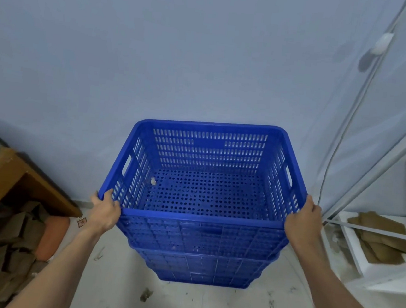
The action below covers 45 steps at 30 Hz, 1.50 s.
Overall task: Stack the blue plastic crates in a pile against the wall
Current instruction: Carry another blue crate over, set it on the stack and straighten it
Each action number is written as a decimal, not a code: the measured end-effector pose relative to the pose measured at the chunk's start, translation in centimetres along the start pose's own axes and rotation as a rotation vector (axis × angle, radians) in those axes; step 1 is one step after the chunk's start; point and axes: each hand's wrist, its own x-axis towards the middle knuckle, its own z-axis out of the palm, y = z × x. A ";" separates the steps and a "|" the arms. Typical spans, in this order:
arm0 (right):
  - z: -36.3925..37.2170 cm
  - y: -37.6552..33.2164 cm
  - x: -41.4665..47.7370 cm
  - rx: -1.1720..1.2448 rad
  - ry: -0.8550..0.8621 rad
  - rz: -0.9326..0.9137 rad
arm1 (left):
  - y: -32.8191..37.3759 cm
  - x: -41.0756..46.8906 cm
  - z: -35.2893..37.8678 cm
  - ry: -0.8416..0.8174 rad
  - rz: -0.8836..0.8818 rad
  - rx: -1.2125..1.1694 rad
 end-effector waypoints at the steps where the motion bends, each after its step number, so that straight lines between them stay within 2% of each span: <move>1: 0.2 0.1 -0.2 0.008 0.010 -0.002 | 0.1 0.1 -0.1 0.004 0.002 0.005; 16: 0.0 0.6 2.4 -0.004 -0.023 -0.103 | 0.2 -0.1 0.1 -0.009 0.057 0.014; 28: 1.3 -0.1 0.7 -0.067 0.045 -0.050 | -0.1 2.6 -0.3 0.026 0.142 0.030; 35: 1.0 -0.5 0.3 -0.157 0.046 -0.030 | -1.6 2.3 -0.1 -0.030 0.122 0.051; 40: 0.3 -0.4 1.6 -0.321 -0.059 -0.184 | -1.6 1.9 -0.8 -0.047 0.160 0.076; 43: 0.0 -0.6 2.7 -0.545 -0.190 -0.293 | -1.6 2.2 -1.6 -0.038 0.214 0.271; 45: 0.6 -0.9 3.0 -0.601 -0.229 -0.399 | -1.4 3.1 -2.0 -0.031 0.296 0.373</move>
